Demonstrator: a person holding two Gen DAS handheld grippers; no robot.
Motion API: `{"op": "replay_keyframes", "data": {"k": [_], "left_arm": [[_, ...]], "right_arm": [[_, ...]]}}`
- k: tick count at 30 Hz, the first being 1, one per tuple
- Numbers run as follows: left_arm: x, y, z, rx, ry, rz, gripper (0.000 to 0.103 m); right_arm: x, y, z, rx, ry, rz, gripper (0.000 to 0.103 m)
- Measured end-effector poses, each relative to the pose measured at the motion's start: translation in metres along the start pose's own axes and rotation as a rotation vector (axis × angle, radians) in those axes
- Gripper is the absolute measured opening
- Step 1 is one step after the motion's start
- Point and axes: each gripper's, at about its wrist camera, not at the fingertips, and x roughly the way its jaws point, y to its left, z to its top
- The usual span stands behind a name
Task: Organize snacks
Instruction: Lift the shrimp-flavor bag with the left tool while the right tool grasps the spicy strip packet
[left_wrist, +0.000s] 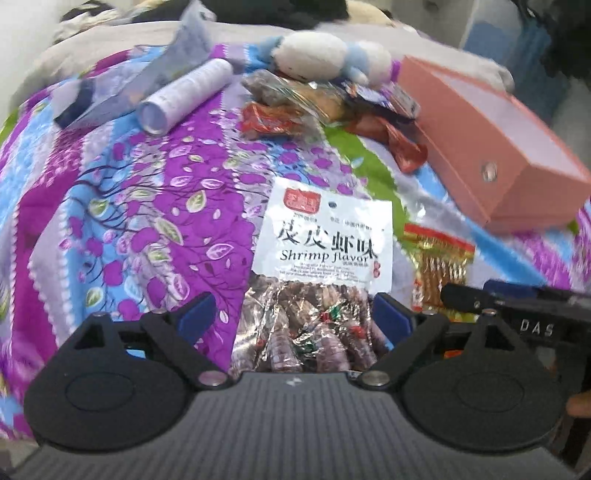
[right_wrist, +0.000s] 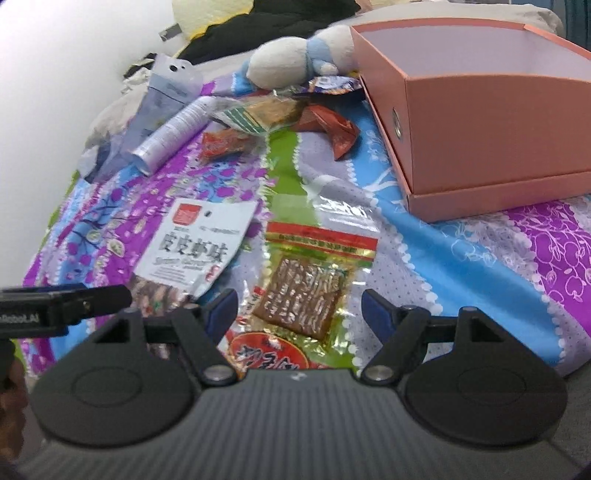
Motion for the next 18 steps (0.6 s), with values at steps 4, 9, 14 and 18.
{"op": "replay_keyframes", "data": {"k": [4, 9, 14, 18], "left_arm": [[0.016, -0.002, -0.003, 0.031, 0.035, -0.036, 0.097], [0.015, -0.004, -0.005, 0.024, 0.01, -0.039, 0.097], [0.017, -0.002, -0.008, 0.014, 0.031, -0.071, 0.097], [0.015, 0.0, -0.012, 0.004, 0.028, -0.113, 0.097]], "right_arm": [[0.01, 0.001, -0.003, -0.002, 0.008, -0.026, 0.075], [0.02, 0.006, -0.001, -0.033, 0.013, -0.039, 0.077], [0.034, 0.02, 0.005, -0.118, 0.055, -0.096, 0.077], [0.04, 0.029, 0.006, -0.188, 0.065, -0.129, 0.065]]}}
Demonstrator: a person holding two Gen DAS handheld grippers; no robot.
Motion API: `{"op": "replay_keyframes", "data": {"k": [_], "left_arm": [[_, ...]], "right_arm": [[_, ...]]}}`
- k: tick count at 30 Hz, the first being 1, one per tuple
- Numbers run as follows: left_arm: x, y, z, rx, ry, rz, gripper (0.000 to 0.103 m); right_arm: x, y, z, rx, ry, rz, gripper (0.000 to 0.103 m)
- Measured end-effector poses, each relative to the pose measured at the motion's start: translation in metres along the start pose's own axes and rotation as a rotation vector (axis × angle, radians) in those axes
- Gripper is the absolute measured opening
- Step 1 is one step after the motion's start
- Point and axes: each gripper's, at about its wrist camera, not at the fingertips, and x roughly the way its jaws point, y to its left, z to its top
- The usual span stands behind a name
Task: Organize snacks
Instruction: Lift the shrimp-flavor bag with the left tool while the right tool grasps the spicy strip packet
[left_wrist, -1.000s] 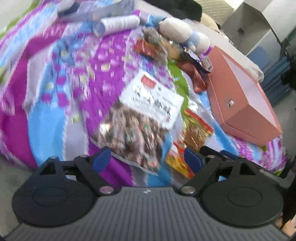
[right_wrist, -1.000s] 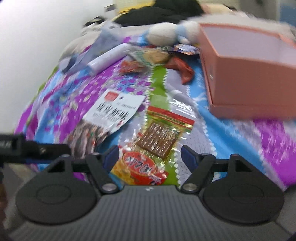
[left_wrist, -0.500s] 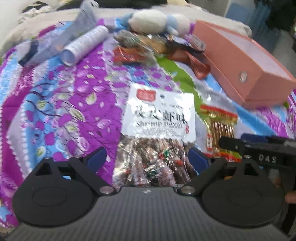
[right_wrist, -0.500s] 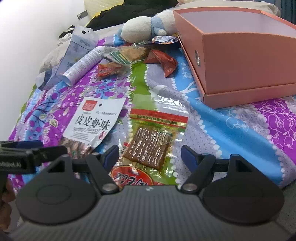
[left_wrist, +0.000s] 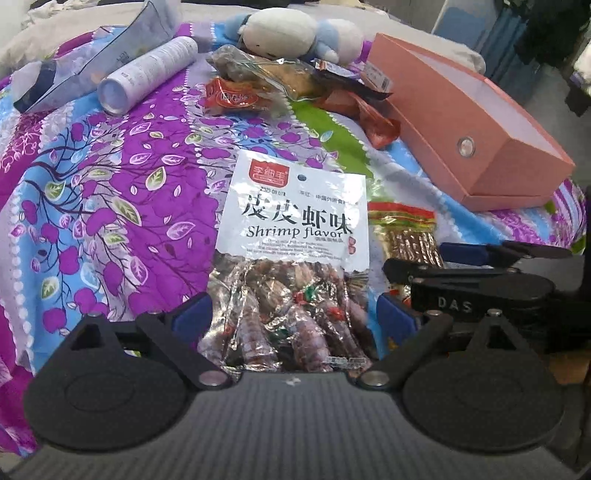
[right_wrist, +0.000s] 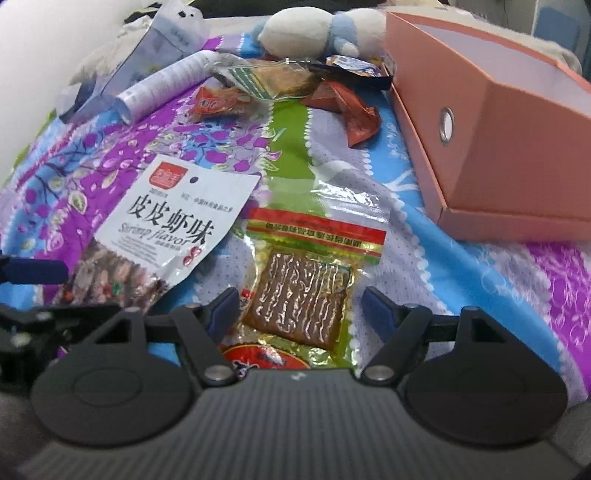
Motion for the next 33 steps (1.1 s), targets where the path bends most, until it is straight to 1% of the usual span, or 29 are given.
{"op": "replay_keyframes", "data": {"k": [2, 4, 8, 12, 15, 18, 20, 22, 24, 26, 28, 33], "left_arm": [[-0.001, -0.001, -0.002, 0.004, -0.006, 0.002, 0.098], [-0.002, -0.002, -0.003, 0.014, -0.013, -0.001, 0.098], [-0.001, -0.007, -0.004, 0.026, -0.017, 0.008, 0.098], [0.003, -0.01, -0.003, 0.027, -0.034, 0.058, 0.098], [0.008, -0.012, -0.002, 0.038, -0.032, 0.059, 0.098], [0.016, -0.016, -0.003, 0.057, -0.024, 0.105, 0.099], [0.018, -0.018, -0.006, 0.057, -0.024, 0.128, 0.101], [0.021, -0.024, -0.008, 0.092, -0.025, 0.157, 0.102], [0.027, -0.032, -0.011, 0.143, -0.012, 0.218, 0.103], [0.034, -0.036, -0.014, 0.161, 0.006, 0.242, 0.103], [0.039, -0.033, -0.015, 0.134, 0.023, 0.237, 0.103], [0.037, -0.025, -0.013, 0.052, 0.003, 0.219, 0.103]], "right_arm": [[-0.001, 0.003, 0.001, -0.026, -0.006, -0.001, 0.058], [-0.003, 0.005, 0.002, -0.038, -0.01, -0.002, 0.056], [-0.008, -0.002, 0.003, -0.013, -0.015, 0.021, 0.055], [-0.015, -0.009, 0.003, 0.007, -0.025, 0.04, 0.055], [-0.021, -0.014, 0.003, 0.022, -0.039, 0.039, 0.055], [-0.026, -0.018, 0.004, 0.017, -0.056, 0.031, 0.055], [-0.029, -0.021, 0.003, 0.029, -0.059, 0.036, 0.055], [-0.03, -0.024, 0.001, 0.033, -0.059, 0.038, 0.055], [-0.031, -0.027, -0.002, 0.032, -0.055, 0.042, 0.055], [-0.031, -0.029, -0.006, 0.033, -0.047, 0.048, 0.055], [-0.029, -0.031, -0.009, 0.035, -0.036, 0.05, 0.055], [-0.027, -0.037, -0.014, 0.04, -0.023, 0.057, 0.055]]}}
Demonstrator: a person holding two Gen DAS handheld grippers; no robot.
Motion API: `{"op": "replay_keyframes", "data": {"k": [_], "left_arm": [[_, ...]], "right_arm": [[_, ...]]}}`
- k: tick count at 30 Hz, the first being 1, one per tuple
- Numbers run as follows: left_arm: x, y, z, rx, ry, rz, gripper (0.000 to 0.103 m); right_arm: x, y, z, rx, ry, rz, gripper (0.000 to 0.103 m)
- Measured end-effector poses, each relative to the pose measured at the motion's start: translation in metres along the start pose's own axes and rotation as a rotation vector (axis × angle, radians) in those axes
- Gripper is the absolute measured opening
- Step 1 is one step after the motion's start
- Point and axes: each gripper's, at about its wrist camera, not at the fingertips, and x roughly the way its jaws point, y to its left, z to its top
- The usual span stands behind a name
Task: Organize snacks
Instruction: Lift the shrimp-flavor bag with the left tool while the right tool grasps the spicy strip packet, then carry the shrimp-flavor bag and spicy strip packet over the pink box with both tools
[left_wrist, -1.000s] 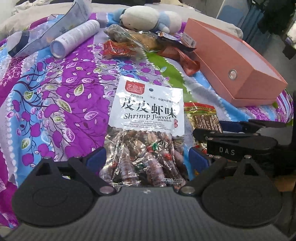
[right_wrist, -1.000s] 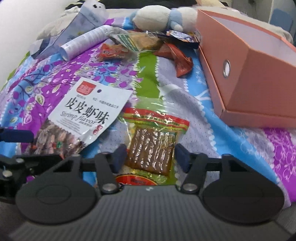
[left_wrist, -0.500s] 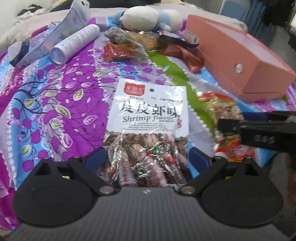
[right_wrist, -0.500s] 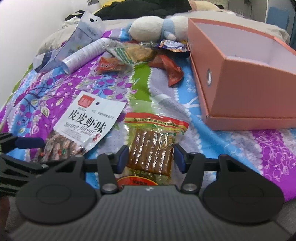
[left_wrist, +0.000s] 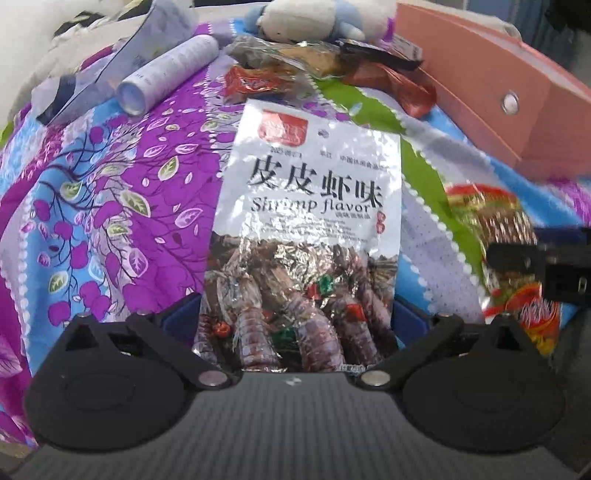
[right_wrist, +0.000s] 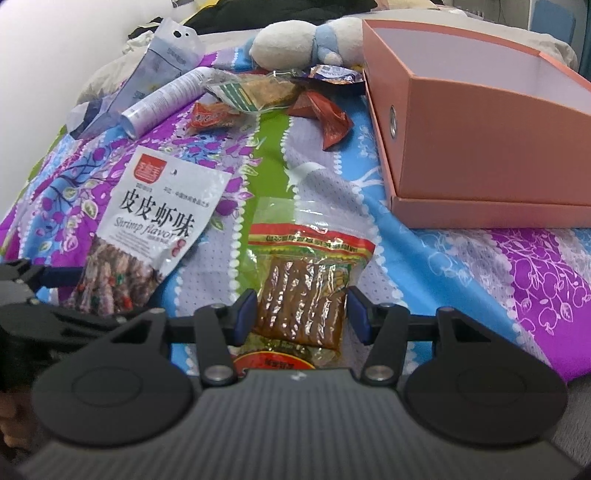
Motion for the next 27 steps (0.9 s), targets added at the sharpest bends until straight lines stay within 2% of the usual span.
{"op": "replay_keyframes", "data": {"k": [2, 8, 9, 10, 16, 19, 27], "left_arm": [[-0.001, 0.001, 0.0, -0.019, -0.005, 0.001, 0.102], [-0.007, 0.006, -0.001, -0.084, -0.02, 0.011, 0.09], [-0.007, 0.006, 0.0, -0.098, -0.016, 0.01, 0.087], [-0.009, 0.007, 0.001, -0.113, -0.016, 0.009, 0.078], [-0.018, 0.017, 0.004, -0.232, -0.022, -0.02, 0.062], [-0.024, 0.022, 0.005, -0.283, -0.027, -0.04, 0.057], [-0.037, 0.031, 0.015, -0.375, -0.043, -0.065, 0.051]], "right_arm": [[0.001, -0.002, -0.001, 0.005, 0.006, 0.003, 0.055], [0.0, -0.002, -0.001, 0.004, 0.0, 0.017, 0.055], [0.0, -0.002, 0.0, 0.003, -0.002, 0.017, 0.055], [-0.001, -0.002, -0.001, 0.004, -0.005, 0.018, 0.055], [-0.005, -0.002, 0.003, 0.005, -0.016, 0.025, 0.055], [-0.009, -0.002, 0.006, -0.003, -0.024, 0.03, 0.055], [-0.019, -0.006, 0.019, 0.002, -0.057, 0.039, 0.055]]}}
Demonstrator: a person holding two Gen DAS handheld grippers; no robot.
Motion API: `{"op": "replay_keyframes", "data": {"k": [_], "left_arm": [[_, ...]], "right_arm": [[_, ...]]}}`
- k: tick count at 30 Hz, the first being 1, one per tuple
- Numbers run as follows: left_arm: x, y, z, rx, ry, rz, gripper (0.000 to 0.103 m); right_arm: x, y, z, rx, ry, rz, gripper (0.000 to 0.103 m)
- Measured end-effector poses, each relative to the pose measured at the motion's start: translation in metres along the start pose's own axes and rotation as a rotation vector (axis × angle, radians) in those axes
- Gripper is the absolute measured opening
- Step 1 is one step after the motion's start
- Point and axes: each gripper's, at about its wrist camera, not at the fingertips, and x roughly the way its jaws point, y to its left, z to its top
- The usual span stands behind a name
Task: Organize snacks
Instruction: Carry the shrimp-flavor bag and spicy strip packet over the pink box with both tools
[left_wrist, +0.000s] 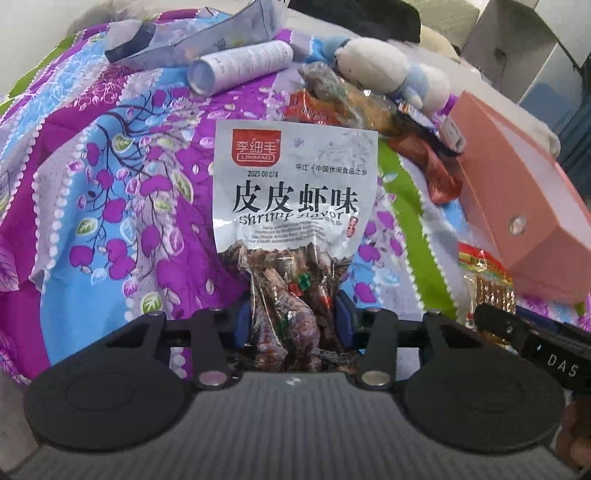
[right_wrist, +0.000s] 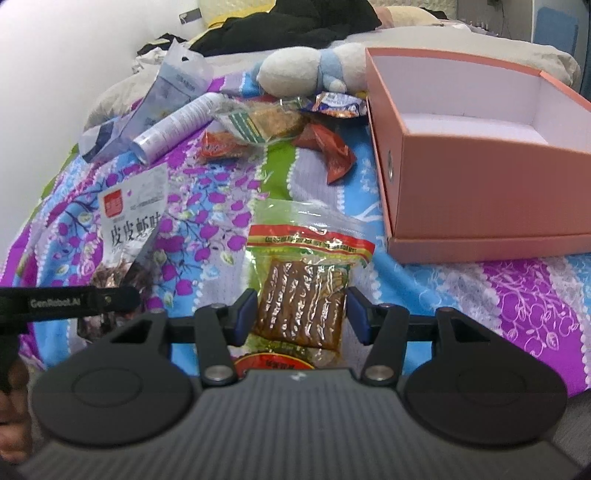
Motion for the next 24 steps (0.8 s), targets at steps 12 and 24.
{"op": "replay_keyframes", "data": {"k": [12, 24], "left_arm": [[-0.025, -0.028, 0.035, 0.007, -0.035, -0.081, 0.051], [-0.051, -0.07, 0.081, 0.046, -0.102, -0.136, 0.051]], "right_arm": [[-0.023, 0.003, 0.032, -0.013, -0.063, 0.03, 0.054], [-0.052, -0.007, 0.081, -0.01, -0.16, 0.029, 0.037]]}}
